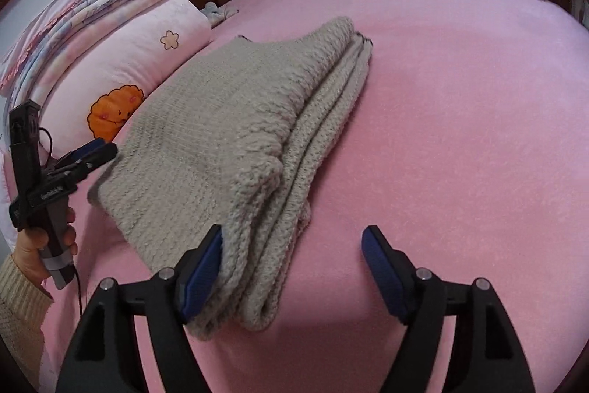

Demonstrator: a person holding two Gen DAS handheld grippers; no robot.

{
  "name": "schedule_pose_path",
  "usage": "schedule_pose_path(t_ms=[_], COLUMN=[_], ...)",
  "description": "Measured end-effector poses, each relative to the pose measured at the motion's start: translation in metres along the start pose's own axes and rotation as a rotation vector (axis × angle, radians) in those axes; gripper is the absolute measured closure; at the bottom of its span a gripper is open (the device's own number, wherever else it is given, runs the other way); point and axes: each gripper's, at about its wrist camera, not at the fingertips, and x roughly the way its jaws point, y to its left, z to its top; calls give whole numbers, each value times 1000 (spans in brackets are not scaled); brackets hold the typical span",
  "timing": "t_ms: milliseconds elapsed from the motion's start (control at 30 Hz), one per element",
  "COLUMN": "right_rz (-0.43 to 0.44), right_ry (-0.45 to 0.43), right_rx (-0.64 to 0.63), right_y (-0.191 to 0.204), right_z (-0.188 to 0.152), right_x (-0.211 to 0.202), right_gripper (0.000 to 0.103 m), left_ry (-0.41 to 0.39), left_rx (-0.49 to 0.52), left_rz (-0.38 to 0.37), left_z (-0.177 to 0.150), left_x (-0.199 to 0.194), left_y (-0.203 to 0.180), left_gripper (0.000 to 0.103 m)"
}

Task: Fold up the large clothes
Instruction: 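Lay the folded cardigan down near the pillows and open both grippers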

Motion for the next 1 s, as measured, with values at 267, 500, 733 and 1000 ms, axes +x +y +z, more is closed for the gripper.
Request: schedule_pose_path(t_ms=[267, 500, 733, 1000], right_rz=[-68, -114, -116, -106], right_ry=[-12, 73, 75, 28], right_rx=[-119, -49, -3, 20], right_y=[39, 6, 3, 15], right_z=[-8, -29, -26, -31], right_x=[-8, 19, 10, -80], right_gripper=[28, 28, 24, 24], left_ry=[112, 220, 205, 180], left_rx=[111, -11, -83, -46], left_rz=[35, 127, 166, 110], left_z=[-21, -54, -52, -38], left_x=[15, 53, 36, -59], left_y=[-37, -21, -29, -108], left_gripper=[0, 0, 1, 1])
